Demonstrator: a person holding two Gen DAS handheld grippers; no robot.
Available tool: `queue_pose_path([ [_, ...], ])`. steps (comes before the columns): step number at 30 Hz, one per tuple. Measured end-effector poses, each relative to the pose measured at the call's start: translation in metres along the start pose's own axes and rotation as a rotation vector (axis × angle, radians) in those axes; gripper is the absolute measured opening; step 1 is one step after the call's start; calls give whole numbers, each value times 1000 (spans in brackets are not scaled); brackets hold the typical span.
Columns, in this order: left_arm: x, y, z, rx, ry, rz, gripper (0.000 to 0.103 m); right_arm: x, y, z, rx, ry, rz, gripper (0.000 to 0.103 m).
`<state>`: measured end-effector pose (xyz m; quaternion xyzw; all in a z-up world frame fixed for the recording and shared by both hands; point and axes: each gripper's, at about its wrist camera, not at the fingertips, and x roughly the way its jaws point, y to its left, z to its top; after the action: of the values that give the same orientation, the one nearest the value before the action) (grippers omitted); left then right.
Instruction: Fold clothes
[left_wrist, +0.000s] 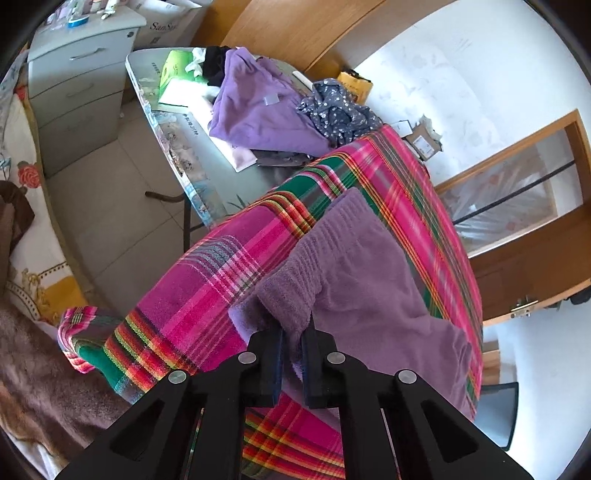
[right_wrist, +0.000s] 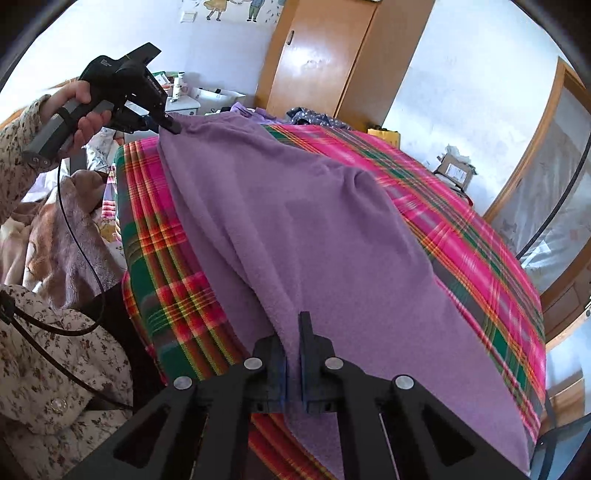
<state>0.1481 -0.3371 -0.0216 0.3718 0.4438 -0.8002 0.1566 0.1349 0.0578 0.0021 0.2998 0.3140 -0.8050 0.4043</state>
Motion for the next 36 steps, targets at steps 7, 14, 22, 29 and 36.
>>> queue_pose_path([
  [7, -5, -8, -3, 68, 0, 45, 13, 1, -5, 1, 7, 44, 34, 7],
  [14, -26, -15, 2, 116, -51, 112, 27, -16, -27, 0, 38, 82, 168, 13],
  [22, -41, -40, 22, 151, -101, 126, 27, -33, -64, 20, 120, 24, 229, 14],
  [29, -13, -73, 42, 217, -61, 110, 27, -11, -101, 48, 231, 10, 242, 23],
  [36, 33, -96, 53, 261, 36, 108, 27, 31, -146, 69, 344, 9, 241, 25],
])
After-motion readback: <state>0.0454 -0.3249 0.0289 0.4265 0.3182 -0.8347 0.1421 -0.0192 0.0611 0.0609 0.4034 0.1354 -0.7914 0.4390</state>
